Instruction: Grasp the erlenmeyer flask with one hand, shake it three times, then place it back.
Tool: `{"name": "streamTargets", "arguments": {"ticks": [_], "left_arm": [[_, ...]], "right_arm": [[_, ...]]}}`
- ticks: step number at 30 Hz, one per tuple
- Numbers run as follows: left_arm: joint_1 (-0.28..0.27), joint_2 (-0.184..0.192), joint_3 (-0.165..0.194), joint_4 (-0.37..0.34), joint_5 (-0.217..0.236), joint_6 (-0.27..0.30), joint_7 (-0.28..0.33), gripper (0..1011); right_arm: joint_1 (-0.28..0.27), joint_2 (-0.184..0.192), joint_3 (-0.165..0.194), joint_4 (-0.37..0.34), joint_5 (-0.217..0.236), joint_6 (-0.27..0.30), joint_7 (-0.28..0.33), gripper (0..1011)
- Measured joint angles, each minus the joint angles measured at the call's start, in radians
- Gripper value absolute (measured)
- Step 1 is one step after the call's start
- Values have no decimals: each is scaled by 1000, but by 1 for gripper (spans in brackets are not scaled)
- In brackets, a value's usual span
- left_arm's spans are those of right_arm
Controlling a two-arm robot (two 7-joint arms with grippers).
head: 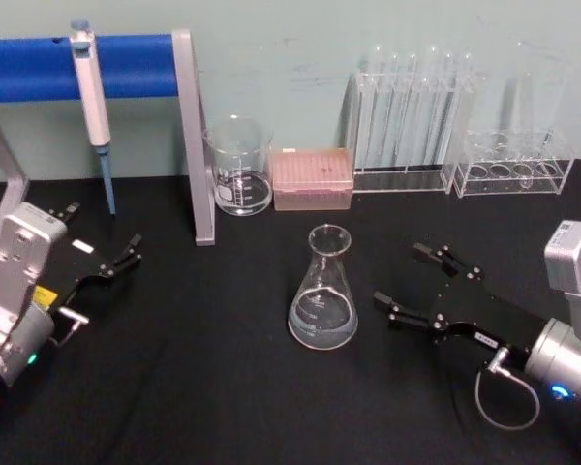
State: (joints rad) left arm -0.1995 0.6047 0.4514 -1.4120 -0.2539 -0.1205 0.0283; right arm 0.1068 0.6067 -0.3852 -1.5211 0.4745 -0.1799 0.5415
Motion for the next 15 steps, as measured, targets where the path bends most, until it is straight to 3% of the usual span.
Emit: {"name": "streamTargets", "arguments": {"ticks": [15], "left_arm": [[0, 0, 0, 0, 0, 0, 0, 1001]], "right_arm": [[65, -68, -21, 83, 1, 10, 91, 1000]]}}
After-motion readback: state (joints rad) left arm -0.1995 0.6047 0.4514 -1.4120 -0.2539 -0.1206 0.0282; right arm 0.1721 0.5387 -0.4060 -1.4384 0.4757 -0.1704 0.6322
